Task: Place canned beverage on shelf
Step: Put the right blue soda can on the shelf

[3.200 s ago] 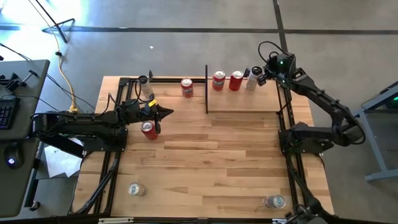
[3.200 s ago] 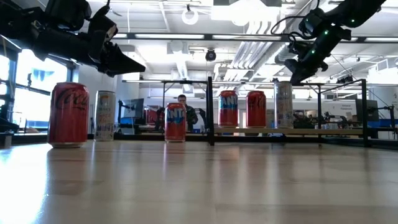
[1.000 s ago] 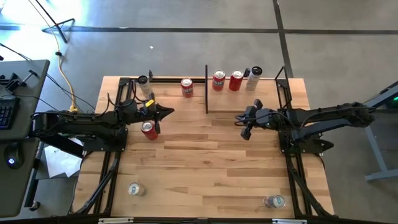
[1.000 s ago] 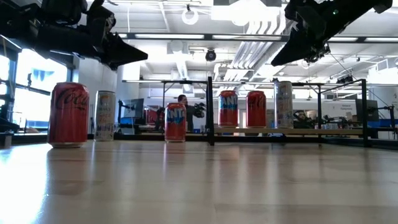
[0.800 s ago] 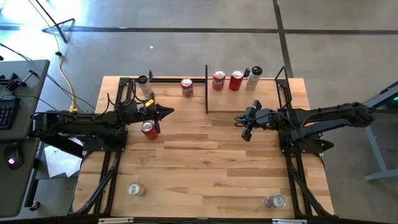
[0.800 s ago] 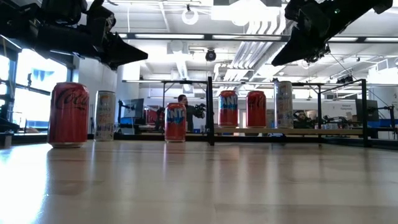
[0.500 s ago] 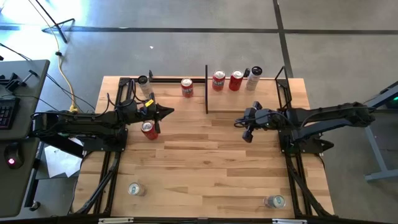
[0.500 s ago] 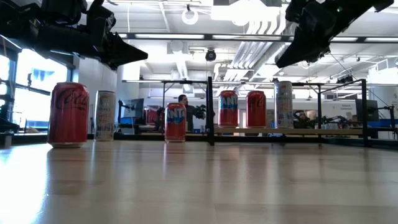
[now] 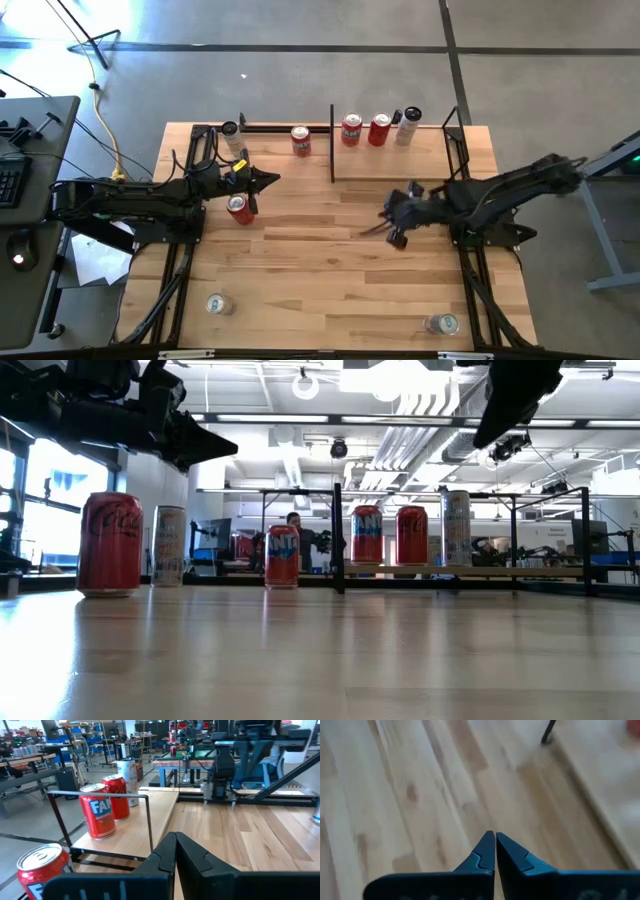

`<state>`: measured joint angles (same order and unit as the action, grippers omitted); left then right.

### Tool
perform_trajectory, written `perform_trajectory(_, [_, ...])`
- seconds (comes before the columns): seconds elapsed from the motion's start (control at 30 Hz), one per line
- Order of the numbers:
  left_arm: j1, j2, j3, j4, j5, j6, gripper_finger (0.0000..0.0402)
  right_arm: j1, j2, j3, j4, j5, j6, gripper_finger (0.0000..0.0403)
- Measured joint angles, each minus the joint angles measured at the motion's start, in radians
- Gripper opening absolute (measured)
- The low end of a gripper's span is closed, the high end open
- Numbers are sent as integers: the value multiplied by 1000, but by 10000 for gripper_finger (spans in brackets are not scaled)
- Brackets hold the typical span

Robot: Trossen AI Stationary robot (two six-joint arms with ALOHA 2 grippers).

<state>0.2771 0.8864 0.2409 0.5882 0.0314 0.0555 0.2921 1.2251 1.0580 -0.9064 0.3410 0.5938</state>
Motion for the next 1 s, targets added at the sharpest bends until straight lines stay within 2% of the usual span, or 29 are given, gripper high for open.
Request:
perform_trajectory(0.17, [-1, 0, 0, -5, 50, 0, 0, 109, 174, 213, -225, -73, 172, 3])
perform_trajectory(0.27, [-1, 0, 0, -7, 68, 3, 0, 182, 261, 334, -312, -113, 276, 21])
perform_trajectory(0.5, [-1, 0, 0, -45, 104, 35, 0, 341, 444, 612, -481, -178, 633, 124])
perform_trajectory(0.7, [-1, 0, 0, -68, 117, 50, 0, 468, 607, 830, -667, -306, 979, 212])
perform_trajectory(0.83, [-1, 0, 0, -76, 117, 53, 0, 536, 658, 865, -662, -374, 1178, 250])
perform_trajectory(1.0, [-5, 0, 0, -89, 124, 53, 0, 607, 670, 825, -665, -487, 1351, 264])
